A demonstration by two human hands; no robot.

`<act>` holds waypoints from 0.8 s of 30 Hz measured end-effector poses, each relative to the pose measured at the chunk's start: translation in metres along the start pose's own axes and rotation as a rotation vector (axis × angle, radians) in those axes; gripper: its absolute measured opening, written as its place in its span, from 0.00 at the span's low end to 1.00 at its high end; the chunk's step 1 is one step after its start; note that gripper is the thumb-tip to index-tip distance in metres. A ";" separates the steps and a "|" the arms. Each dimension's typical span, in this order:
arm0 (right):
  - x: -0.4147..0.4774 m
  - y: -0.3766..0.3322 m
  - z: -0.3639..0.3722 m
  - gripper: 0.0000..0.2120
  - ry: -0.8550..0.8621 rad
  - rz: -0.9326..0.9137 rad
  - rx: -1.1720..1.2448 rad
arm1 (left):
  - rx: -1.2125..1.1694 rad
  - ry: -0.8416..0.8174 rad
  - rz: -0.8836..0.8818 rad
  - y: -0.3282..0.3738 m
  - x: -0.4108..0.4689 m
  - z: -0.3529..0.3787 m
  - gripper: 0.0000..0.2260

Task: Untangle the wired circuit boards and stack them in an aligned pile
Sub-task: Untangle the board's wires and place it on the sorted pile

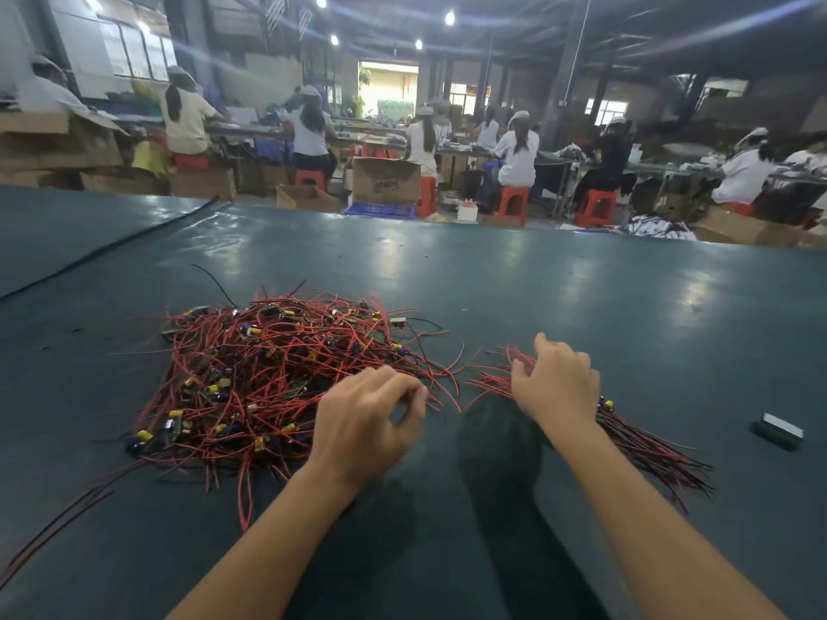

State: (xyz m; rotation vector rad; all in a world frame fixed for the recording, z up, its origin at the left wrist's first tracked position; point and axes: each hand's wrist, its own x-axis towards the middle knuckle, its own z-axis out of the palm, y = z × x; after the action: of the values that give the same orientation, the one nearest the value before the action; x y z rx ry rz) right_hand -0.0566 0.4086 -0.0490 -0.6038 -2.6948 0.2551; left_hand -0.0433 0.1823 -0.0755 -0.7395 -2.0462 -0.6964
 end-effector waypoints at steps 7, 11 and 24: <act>-0.053 -0.054 0.020 0.19 0.120 -0.131 0.724 | 0.216 0.113 -0.065 -0.030 0.002 -0.007 0.11; -0.069 -0.062 0.030 0.16 0.030 -0.190 0.898 | 0.336 0.130 -0.159 -0.041 0.009 -0.015 0.20; -0.079 -0.055 0.032 0.13 0.036 -0.117 1.022 | 0.167 -0.054 -0.351 -0.061 0.002 -0.019 0.14</act>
State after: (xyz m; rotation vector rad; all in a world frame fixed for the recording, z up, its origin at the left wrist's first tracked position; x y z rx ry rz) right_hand -0.0234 0.3215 -0.0895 -0.1196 -2.1287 1.4212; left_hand -0.0778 0.1282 -0.0772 -0.3081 -2.2783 -0.6928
